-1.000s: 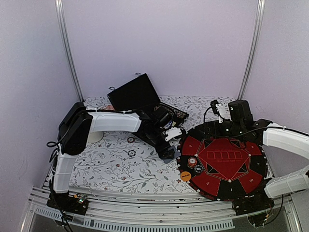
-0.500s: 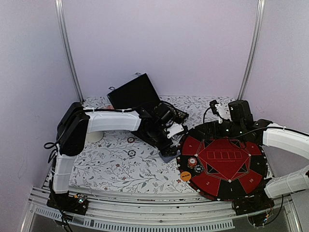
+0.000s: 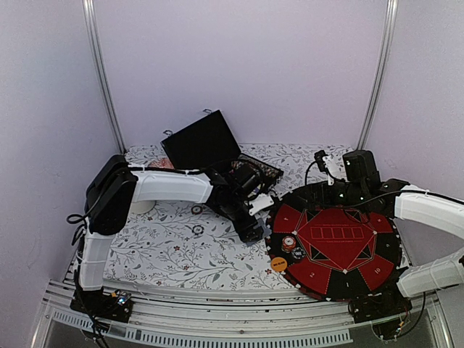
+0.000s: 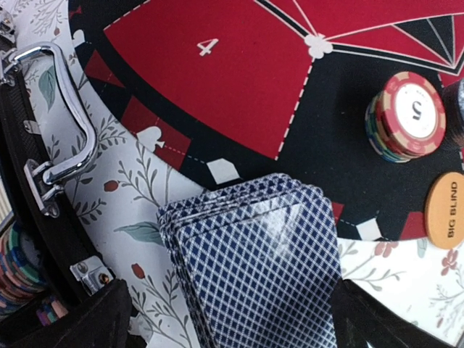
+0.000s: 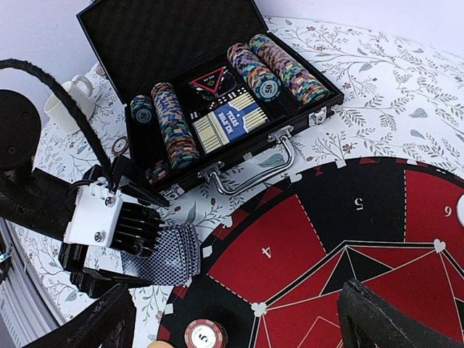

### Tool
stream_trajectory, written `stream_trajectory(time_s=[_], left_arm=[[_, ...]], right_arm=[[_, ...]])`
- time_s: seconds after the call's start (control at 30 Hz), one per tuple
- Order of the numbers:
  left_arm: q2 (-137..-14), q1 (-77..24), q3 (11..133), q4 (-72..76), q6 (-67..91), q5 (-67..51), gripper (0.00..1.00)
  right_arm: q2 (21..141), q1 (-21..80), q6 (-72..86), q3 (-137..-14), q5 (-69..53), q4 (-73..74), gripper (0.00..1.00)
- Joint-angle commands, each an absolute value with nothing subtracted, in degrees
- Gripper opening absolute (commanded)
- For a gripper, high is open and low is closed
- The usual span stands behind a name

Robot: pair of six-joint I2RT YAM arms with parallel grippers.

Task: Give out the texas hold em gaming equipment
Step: Pick up the face-down deck piles from the center of the board.

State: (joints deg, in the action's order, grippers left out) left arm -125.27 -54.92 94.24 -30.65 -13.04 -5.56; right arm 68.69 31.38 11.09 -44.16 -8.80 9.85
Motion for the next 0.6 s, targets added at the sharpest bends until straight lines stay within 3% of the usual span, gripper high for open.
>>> stream_trajectory(time_s=[0.0, 0.57], left_arm=[[-123.58, -55.12, 93.76, -28.40, -12.28, -4.62, 0.98], [-119.28, -56.97, 93.08, -29.79, -10.16, -4.44, 0.98]], right_arm=[[67.68, 31.16, 10.64, -43.93, -9.62, 10.14, 0.99], [66.71, 31.12, 10.55, -43.46, -9.92, 10.48, 0.99]])
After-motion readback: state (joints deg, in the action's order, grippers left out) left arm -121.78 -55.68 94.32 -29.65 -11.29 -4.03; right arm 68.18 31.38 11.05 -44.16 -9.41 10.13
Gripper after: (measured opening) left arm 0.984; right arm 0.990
